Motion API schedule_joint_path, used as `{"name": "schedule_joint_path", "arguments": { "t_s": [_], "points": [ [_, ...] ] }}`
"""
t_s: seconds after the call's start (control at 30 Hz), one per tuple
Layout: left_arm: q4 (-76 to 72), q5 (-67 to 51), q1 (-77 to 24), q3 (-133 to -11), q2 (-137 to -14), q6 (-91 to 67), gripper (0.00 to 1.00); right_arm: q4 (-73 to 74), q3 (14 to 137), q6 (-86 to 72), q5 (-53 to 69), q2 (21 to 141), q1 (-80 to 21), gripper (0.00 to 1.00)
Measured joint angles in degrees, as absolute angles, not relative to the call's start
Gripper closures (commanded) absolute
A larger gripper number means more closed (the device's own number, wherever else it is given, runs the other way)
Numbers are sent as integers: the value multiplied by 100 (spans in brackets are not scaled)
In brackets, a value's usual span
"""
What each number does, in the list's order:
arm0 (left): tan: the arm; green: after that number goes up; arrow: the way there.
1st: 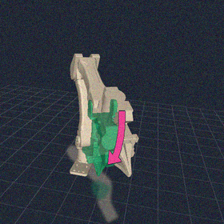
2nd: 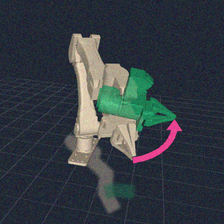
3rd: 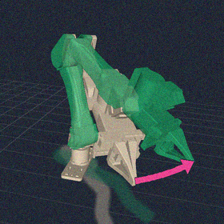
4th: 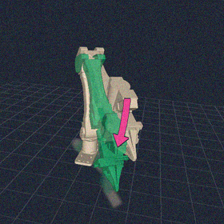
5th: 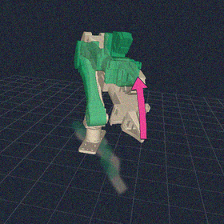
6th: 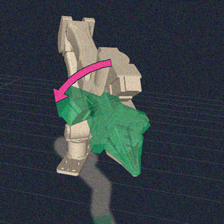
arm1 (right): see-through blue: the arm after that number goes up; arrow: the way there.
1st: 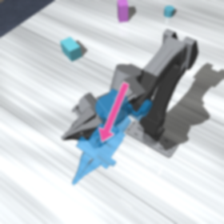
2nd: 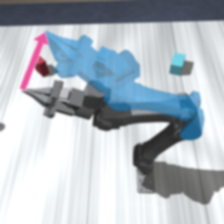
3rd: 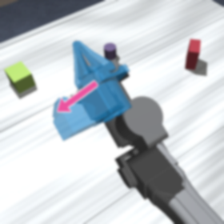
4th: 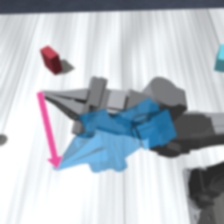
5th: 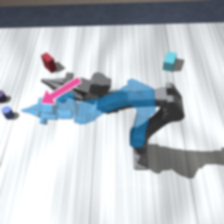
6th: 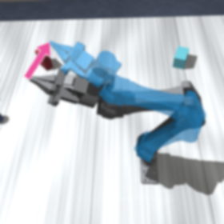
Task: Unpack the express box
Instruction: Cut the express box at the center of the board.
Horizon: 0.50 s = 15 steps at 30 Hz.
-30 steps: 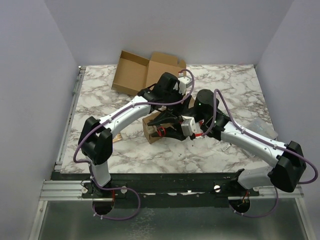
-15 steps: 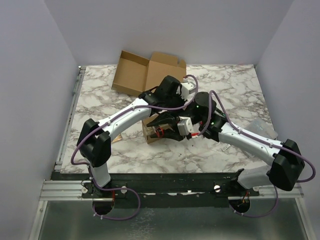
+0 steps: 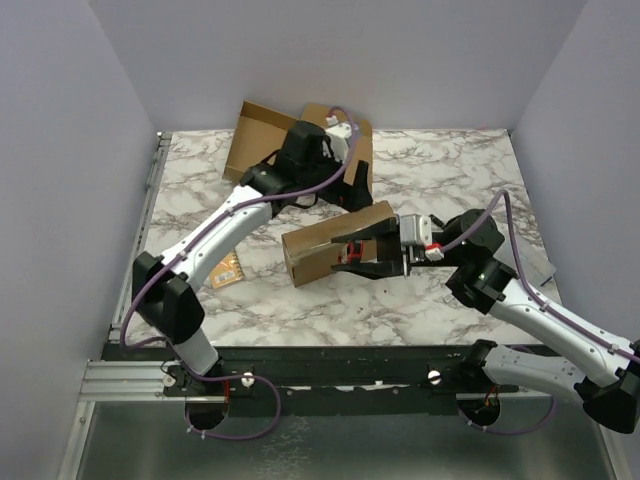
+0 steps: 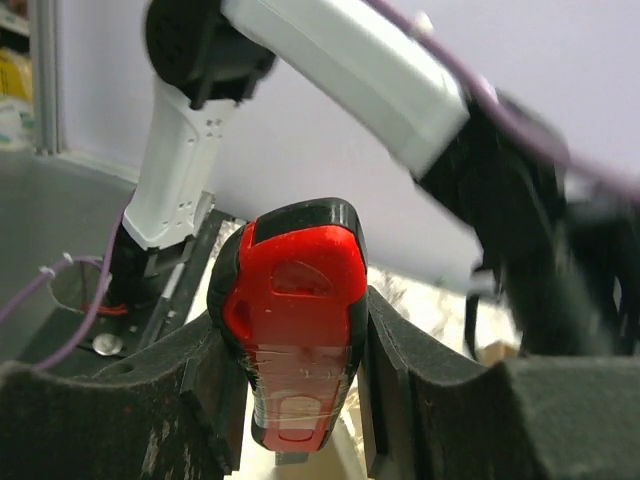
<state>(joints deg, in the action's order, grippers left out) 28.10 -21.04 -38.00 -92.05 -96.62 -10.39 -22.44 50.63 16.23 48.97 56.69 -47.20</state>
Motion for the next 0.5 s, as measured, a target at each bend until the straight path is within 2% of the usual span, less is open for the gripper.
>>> {"name": "schedule_joint_path", "arguments": {
  "t_s": [0.13, 0.3, 0.43, 0.5],
  "points": [
    [2534, -2088, -3269, -8949, -8895, -1409, 2, -1778, 5105, 622, 4209, 5636, -4720, 99],
    [1778, -2099, -2506, -7588, -6820, -1715, 1, -1157, 5264, -982, 3100, 5717, -4720, 100],
    [670, -3074, -2576, -6547, -5398, -2314, 1, -779, 5684, -1767, 3055, 6062, -4700, 99],
    [-62, -3651, -2600, -6189, -5074, -2845, 1, -620, 5964, -1911, 3251, 6337, -4703, 99]
  ]
}}
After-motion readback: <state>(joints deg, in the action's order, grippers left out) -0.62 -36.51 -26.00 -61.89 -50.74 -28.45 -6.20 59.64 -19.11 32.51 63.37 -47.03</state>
